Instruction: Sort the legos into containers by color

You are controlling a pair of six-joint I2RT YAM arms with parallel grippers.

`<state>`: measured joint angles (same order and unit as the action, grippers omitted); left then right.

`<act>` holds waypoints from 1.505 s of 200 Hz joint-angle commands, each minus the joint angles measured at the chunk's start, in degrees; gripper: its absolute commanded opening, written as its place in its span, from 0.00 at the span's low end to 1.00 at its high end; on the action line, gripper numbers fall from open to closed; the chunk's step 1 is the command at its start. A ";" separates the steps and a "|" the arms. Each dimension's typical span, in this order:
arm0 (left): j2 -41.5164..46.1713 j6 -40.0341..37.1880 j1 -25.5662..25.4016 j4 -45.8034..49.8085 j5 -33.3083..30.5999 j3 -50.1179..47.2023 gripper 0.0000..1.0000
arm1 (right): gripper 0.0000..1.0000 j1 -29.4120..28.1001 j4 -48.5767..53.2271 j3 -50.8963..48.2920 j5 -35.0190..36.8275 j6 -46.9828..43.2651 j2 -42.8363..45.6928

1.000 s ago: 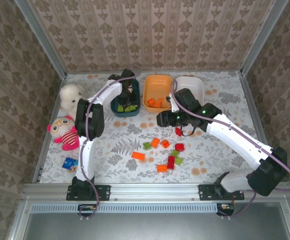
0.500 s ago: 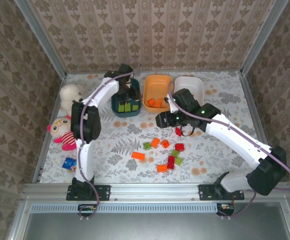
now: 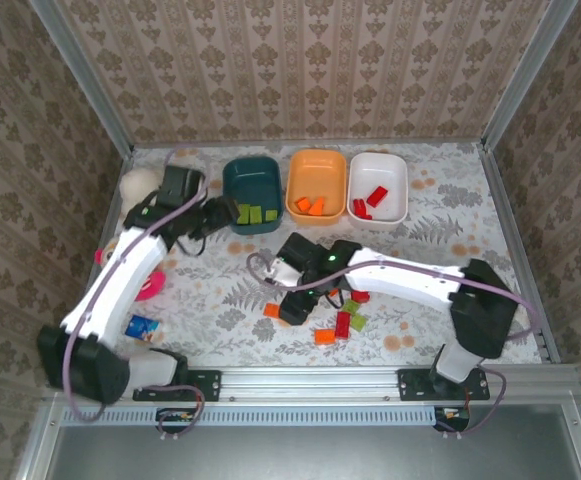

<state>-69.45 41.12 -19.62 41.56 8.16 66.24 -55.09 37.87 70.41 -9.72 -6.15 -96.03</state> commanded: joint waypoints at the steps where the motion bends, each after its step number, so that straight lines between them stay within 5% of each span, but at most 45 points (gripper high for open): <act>1: 10.93 2.34 1.63 2.09 -0.87 -6.55 0.63 | 0.75 -0.74 2.83 5.90 0.61 -4.50 -5.47; 49: 27.44 5.16 2.39 9.21 -6.67 -10.39 0.63 | 0.75 -3.27 6.83 14.75 6.20 -3.93 -16.99; 97: 34.03 6.17 2.33 15.36 -11.94 -9.03 0.63 | 0.76 -3.69 9.21 19.08 8.49 -1.80 -23.20; 131: 34.78 6.33 2.36 16.21 -11.85 -8.50 0.63 | 0.73 -3.78 9.91 19.92 8.92 -1.14 -25.86; 236: 32.81 5.71 2.37 14.04 -10.85 -8.33 0.62 | 0.40 -5.73 9.11 18.09 13.46 0.48 -27.99; 301: 31.16 2.73 2.36 10.98 -5.92 -9.50 0.61 | 0.31 -1.25 8.25 20.90 13.49 8.33 -16.00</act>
<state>-37.39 46.19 -17.56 55.57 -1.21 56.66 -59.66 45.39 89.47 2.63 -3.16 -120.27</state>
